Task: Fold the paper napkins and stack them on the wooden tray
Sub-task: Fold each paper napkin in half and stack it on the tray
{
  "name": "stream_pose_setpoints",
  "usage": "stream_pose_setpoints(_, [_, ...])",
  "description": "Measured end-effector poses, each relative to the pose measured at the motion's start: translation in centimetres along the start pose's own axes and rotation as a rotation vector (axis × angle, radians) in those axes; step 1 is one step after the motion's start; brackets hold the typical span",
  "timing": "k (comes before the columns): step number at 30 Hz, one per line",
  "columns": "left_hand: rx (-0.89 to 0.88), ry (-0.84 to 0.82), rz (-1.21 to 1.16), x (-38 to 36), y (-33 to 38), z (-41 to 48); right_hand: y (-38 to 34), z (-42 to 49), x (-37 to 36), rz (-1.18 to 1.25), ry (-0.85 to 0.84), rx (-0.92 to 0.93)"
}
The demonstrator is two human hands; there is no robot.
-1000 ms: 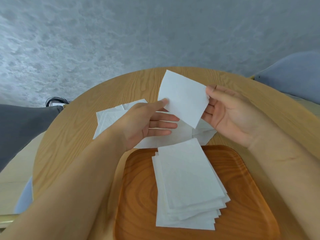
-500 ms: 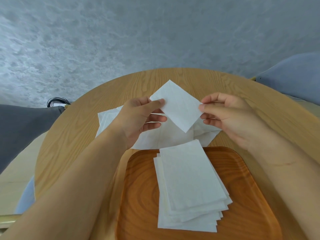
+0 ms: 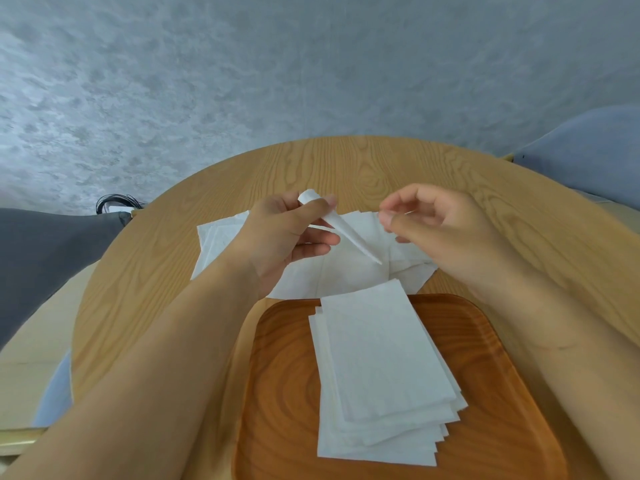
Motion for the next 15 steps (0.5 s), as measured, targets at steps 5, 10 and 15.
stream_pose_setpoints(5, [-0.052, -0.137, -0.021, -1.4, 0.7, -0.9, -0.7, -1.1, -2.0, 0.037, -0.198, 0.076])
stream_pose_setpoints(10, [-0.16, 0.007, 0.128, -0.8, 1.1, -0.7, 0.0, 0.0, 0.1, 0.05, 0.006, 0.054])
stream_pose_setpoints(15, [-0.215, 0.158, 0.245, 0.3, 1.3, -0.1, 0.7, 0.3, 0.7, 0.253, 0.021, -0.138])
Point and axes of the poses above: each hand's wrist, its own z-axis towards the middle knuckle, its own x-axis out of the back of the hand, y = z × x, the point moved 7 cm from there along z, towards the middle knuckle, and after that the axes turned 13 degrees about y, right-handed, at the moved point
